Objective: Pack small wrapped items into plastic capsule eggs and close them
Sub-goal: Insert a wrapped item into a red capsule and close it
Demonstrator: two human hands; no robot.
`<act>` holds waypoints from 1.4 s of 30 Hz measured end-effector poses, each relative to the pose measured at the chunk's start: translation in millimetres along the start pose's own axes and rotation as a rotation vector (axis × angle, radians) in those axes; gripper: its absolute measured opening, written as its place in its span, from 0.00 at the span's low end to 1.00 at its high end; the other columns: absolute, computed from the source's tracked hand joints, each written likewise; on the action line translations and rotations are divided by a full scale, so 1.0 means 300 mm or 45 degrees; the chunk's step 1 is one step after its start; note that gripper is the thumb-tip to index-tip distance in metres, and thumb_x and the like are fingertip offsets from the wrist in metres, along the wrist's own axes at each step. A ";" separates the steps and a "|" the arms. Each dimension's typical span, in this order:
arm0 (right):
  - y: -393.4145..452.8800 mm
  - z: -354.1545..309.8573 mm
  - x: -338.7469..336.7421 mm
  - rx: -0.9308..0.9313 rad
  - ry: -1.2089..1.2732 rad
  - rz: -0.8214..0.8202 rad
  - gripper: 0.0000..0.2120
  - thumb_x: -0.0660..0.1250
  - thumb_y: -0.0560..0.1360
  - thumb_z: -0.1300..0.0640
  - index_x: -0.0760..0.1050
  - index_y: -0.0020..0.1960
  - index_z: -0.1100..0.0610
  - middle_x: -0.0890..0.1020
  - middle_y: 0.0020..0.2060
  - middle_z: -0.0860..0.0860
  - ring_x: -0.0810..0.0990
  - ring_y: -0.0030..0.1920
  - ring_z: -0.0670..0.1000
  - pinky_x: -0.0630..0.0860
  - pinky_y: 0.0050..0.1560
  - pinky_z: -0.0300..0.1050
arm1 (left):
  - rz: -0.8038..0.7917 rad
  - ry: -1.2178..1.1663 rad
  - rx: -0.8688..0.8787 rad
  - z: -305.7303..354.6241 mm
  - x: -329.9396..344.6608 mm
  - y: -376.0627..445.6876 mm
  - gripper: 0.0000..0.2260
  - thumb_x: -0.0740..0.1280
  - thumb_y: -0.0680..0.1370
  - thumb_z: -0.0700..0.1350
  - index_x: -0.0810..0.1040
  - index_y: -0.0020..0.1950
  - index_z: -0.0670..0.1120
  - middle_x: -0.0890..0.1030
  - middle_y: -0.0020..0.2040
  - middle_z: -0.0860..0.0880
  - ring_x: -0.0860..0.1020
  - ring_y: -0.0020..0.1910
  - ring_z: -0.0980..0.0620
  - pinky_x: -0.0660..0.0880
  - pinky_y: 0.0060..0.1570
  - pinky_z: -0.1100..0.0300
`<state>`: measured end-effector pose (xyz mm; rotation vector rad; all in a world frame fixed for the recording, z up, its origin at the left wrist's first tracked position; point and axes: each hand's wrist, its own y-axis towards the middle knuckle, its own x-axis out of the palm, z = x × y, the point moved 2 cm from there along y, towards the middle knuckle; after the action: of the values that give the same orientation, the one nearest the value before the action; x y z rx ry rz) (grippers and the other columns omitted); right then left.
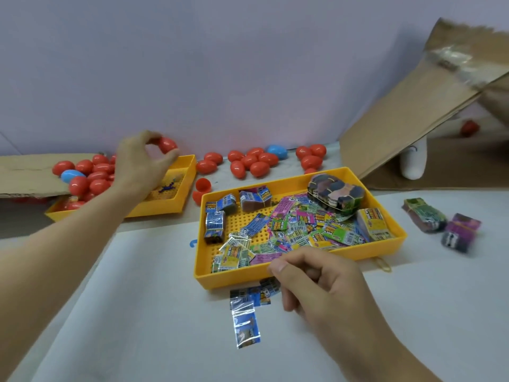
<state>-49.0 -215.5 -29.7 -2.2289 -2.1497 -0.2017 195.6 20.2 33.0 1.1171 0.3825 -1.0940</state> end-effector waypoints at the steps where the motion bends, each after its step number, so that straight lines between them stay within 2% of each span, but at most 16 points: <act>1: -0.001 -0.001 0.000 -0.005 -0.006 -0.001 0.08 0.69 0.76 0.56 0.81 0.38 0.53 0.77 0.24 0.50 0.72 0.26 0.42 0.68 0.29 0.31 | 0.019 -0.202 0.030 0.044 -0.029 -0.038 0.18 0.75 0.74 0.48 0.79 0.62 0.45 0.82 0.55 0.47 0.79 0.53 0.51 0.75 0.56 0.54; 3: -0.008 -0.011 0.002 -0.010 -0.021 0.006 0.08 0.70 0.77 0.54 0.81 0.39 0.53 0.77 0.25 0.50 0.70 0.25 0.41 0.66 0.28 0.31 | -0.075 -0.586 0.050 0.144 -0.084 -0.145 0.17 0.77 0.72 0.43 0.80 0.60 0.48 0.83 0.50 0.52 0.81 0.47 0.57 0.77 0.48 0.62; 5: -0.014 -0.020 0.004 -0.014 -0.028 0.021 0.09 0.70 0.76 0.53 0.81 0.39 0.54 0.77 0.26 0.51 0.69 0.24 0.42 0.65 0.26 0.31 | -0.310 -0.957 0.062 0.240 -0.119 -0.284 0.20 0.77 0.71 0.36 0.80 0.60 0.49 0.84 0.49 0.52 0.82 0.45 0.58 0.79 0.44 0.65; 8: -0.016 -0.033 0.004 -0.027 0.010 0.052 0.14 0.69 0.75 0.50 0.81 0.39 0.60 0.76 0.26 0.52 0.68 0.24 0.45 0.64 0.25 0.33 | -0.514 -1.213 0.112 0.338 -0.137 -0.506 0.22 0.72 0.70 0.33 0.81 0.61 0.52 0.84 0.53 0.46 0.82 0.49 0.53 0.80 0.46 0.62; 10: -0.015 -0.038 0.005 -0.020 0.052 0.086 0.20 0.68 0.76 0.45 0.79 0.38 0.63 0.75 0.26 0.54 0.67 0.23 0.46 0.64 0.24 0.34 | -0.515 -1.237 0.148 0.379 -0.135 -0.643 0.23 0.68 0.71 0.33 0.80 0.63 0.53 0.83 0.53 0.49 0.81 0.49 0.54 0.78 0.46 0.63; 13: -0.018 -0.041 0.003 0.011 0.143 0.117 0.26 0.66 0.75 0.42 0.76 0.39 0.67 0.74 0.24 0.54 0.66 0.21 0.45 0.62 0.22 0.32 | -0.468 -1.230 0.141 0.407 -0.116 -0.764 0.27 0.68 0.72 0.32 0.76 0.67 0.54 0.84 0.55 0.55 0.82 0.52 0.59 0.77 0.50 0.66; 17: -0.021 -0.046 0.004 -0.013 0.138 0.107 0.23 0.68 0.75 0.41 0.77 0.33 0.59 0.72 0.24 0.52 0.66 0.21 0.46 0.62 0.21 0.32 | -0.466 -1.225 0.201 0.415 -0.108 -0.799 0.33 0.70 0.71 0.32 0.64 0.71 0.51 0.83 0.59 0.54 0.82 0.58 0.51 0.78 0.55 0.58; 19: -0.028 -0.042 0.006 -0.037 0.074 0.090 0.23 0.68 0.75 0.41 0.75 0.33 0.60 0.72 0.24 0.51 0.67 0.22 0.45 0.63 0.22 0.33 | -0.431 -1.161 0.263 0.411 -0.118 -0.795 0.36 0.72 0.71 0.32 0.60 0.72 0.51 0.82 0.59 0.54 0.82 0.56 0.52 0.79 0.56 0.57; 21: -0.037 -0.040 0.010 -0.082 -0.040 0.060 0.20 0.68 0.75 0.43 0.76 0.32 0.57 0.71 0.24 0.47 0.67 0.24 0.44 0.64 0.25 0.32 | -0.392 -1.116 0.332 0.401 -0.128 -0.790 0.40 0.74 0.70 0.33 0.56 0.74 0.53 0.80 0.60 0.51 0.84 0.52 0.51 0.80 0.53 0.56; 24: -0.046 -0.038 0.010 -0.096 -0.096 0.033 0.19 0.68 0.76 0.45 0.76 0.29 0.52 0.69 0.23 0.45 0.66 0.24 0.44 0.63 0.24 0.32 | -0.337 -1.090 0.384 0.386 -0.136 -0.779 0.41 0.78 0.68 0.33 0.58 0.71 0.53 0.75 0.58 0.44 0.84 0.45 0.49 0.82 0.48 0.56; 27: -0.048 -0.036 -0.003 -0.044 -0.132 0.060 0.19 0.68 0.75 0.43 0.78 0.32 0.56 0.70 0.24 0.50 0.66 0.23 0.47 0.62 0.22 0.34 | -0.300 -1.114 0.241 0.375 -0.130 -0.776 0.37 0.80 0.65 0.35 0.62 0.65 0.52 0.75 0.52 0.45 0.84 0.39 0.49 0.83 0.41 0.54; 29: -0.048 -0.032 -0.013 -0.029 -0.112 0.096 0.21 0.68 0.75 0.42 0.79 0.34 0.59 0.72 0.24 0.54 0.66 0.23 0.49 0.62 0.21 0.35 | -0.349 -1.173 0.072 0.367 -0.120 -0.778 0.32 0.81 0.65 0.38 0.66 0.59 0.53 0.76 0.46 0.49 0.82 0.33 0.50 0.82 0.31 0.53; 32: -0.047 -0.028 -0.019 -0.054 -0.070 0.126 0.22 0.68 0.76 0.43 0.79 0.32 0.58 0.73 0.24 0.56 0.67 0.22 0.51 0.63 0.21 0.35 | -0.473 -1.232 -0.104 0.361 -0.114 -0.773 0.16 0.79 0.68 0.52 0.76 0.47 0.48 0.78 0.34 0.48 0.78 0.25 0.49 0.74 0.21 0.59; 33: -0.046 -0.028 -0.019 -0.064 -0.075 0.131 0.21 0.68 0.76 0.43 0.79 0.32 0.57 0.75 0.25 0.56 0.68 0.22 0.52 0.64 0.21 0.35 | -0.530 -1.291 -0.165 0.360 -0.112 -0.768 0.15 0.76 0.70 0.55 0.77 0.43 0.46 0.78 0.31 0.47 0.76 0.22 0.49 0.72 0.20 0.60; 36: -0.048 -0.031 -0.013 -0.069 -0.083 0.132 0.20 0.69 0.75 0.43 0.81 0.34 0.57 0.78 0.27 0.55 0.72 0.23 0.53 0.66 0.21 0.37 | -0.730 -1.520 -0.394 0.362 -0.105 -0.753 0.18 0.67 0.75 0.59 0.79 0.37 0.45 0.79 0.31 0.41 0.76 0.21 0.45 0.71 0.19 0.60; 42: -0.065 -0.050 -0.010 -0.117 0.020 0.131 0.11 0.74 0.68 0.52 0.85 0.46 0.57 0.84 0.35 0.55 0.81 0.32 0.50 0.75 0.27 0.39 | -0.877 -1.770 -0.672 0.357 -0.102 -0.731 0.25 0.61 0.74 0.63 0.82 0.41 0.41 0.80 0.34 0.36 0.77 0.22 0.44 0.74 0.20 0.60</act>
<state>-69.7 -219.4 -16.4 -2.3712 -2.0512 -0.3195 -32.0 -60.9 -12.6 -0.4216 -0.1036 -1.9365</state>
